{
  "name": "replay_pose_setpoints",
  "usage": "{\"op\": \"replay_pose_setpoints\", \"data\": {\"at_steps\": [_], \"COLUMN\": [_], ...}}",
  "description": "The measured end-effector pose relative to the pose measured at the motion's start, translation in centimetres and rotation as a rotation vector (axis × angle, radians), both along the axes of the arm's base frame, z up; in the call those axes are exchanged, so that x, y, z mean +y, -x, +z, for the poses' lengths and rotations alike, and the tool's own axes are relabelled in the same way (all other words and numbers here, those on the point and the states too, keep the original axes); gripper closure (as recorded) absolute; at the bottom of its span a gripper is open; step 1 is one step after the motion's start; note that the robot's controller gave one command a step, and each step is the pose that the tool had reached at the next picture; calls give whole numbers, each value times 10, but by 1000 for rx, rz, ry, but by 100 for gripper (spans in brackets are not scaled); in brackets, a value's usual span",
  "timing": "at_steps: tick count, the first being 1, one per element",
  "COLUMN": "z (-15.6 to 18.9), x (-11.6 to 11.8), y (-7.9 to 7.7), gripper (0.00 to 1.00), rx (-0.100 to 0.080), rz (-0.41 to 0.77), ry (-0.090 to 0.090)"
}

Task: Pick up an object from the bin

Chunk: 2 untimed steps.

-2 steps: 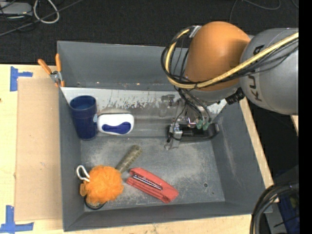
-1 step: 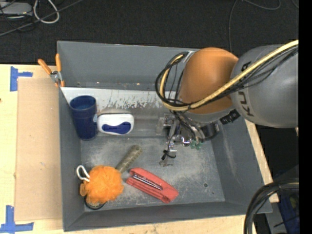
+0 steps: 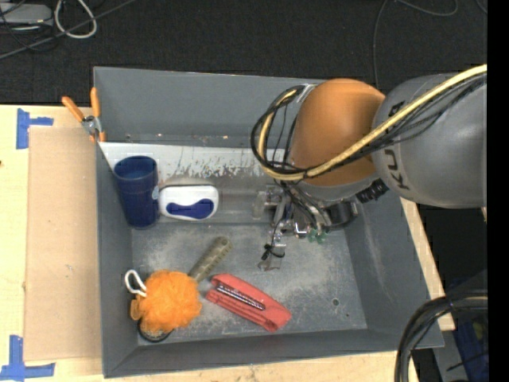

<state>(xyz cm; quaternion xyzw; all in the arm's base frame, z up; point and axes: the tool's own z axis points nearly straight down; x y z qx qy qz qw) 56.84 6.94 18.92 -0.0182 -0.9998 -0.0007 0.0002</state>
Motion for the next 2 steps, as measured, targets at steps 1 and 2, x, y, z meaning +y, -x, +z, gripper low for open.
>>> {"op": "replay_pose_setpoints", "data": {"at_steps": [1,2], "z": [-45,-67], "x": [-29,-37], "y": [-41,5], "gripper": [0,0], "rx": [3,-2], "rz": [-14,39], "ry": [0,-1]}}
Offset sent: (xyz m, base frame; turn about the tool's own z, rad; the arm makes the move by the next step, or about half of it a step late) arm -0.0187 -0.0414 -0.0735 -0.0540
